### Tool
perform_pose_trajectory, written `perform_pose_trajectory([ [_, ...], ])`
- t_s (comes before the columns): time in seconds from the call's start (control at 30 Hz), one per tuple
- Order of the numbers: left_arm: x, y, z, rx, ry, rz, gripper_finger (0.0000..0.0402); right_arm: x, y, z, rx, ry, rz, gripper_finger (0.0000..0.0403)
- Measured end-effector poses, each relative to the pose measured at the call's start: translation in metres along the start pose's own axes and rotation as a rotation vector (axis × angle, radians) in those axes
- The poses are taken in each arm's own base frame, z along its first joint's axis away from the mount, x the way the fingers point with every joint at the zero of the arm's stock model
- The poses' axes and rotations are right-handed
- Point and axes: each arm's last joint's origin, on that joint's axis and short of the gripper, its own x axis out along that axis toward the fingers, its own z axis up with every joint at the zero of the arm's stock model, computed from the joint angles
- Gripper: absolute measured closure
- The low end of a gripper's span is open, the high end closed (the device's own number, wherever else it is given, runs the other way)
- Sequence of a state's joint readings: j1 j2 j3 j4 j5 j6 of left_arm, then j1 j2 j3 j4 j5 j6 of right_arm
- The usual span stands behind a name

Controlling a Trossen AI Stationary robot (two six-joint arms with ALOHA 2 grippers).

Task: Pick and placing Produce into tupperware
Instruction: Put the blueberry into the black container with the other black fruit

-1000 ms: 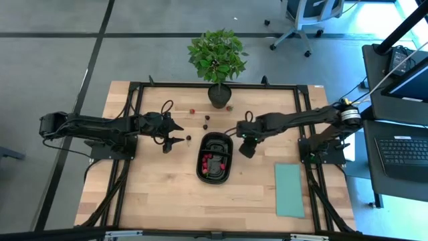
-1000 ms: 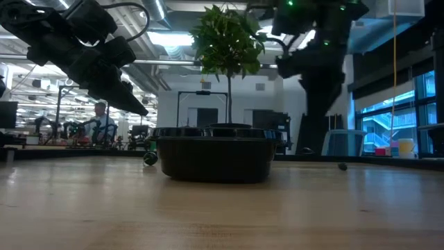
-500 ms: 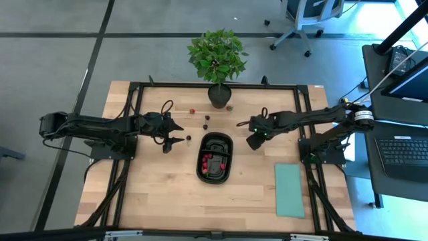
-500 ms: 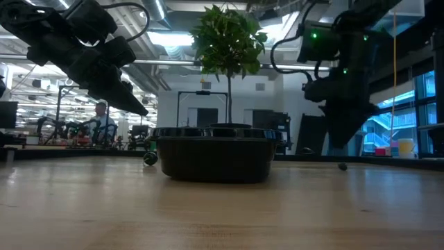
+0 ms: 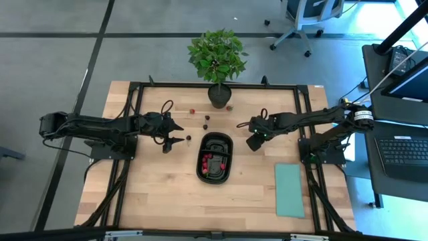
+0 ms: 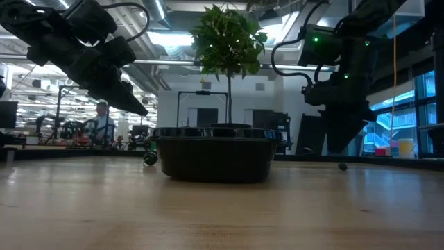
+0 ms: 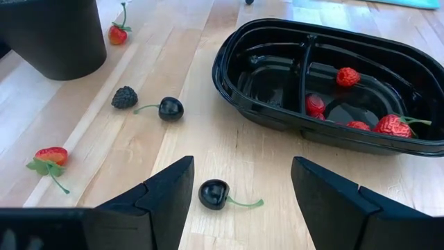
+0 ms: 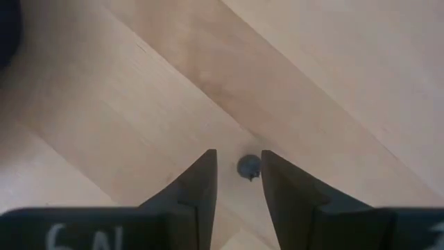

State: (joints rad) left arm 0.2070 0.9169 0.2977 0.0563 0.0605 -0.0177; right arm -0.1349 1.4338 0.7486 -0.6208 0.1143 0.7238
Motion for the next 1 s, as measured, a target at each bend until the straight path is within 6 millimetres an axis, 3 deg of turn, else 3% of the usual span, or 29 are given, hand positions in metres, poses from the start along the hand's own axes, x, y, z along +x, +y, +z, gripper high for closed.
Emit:
perform_pose_trajectory([
  [0.33,0.0000,0.0000,0.0000,0.000,0.000,0.000,0.0166,-0.0001,0.0000,0.0000,0.005,0.000,0.001,0.0285],
  [0.7,0.0000,0.0001,0.0000,0.000,0.000,0.000,0.0166,-0.0001,0.0002,0.0000,-0.044,0.000,0.002,0.0202],
  [1.0,0.0000,0.0001,0.0000,0.000,0.000,0.001,0.0166,-0.0001,0.0000,-0.0001,0.030,0.001,0.001,0.0193],
])
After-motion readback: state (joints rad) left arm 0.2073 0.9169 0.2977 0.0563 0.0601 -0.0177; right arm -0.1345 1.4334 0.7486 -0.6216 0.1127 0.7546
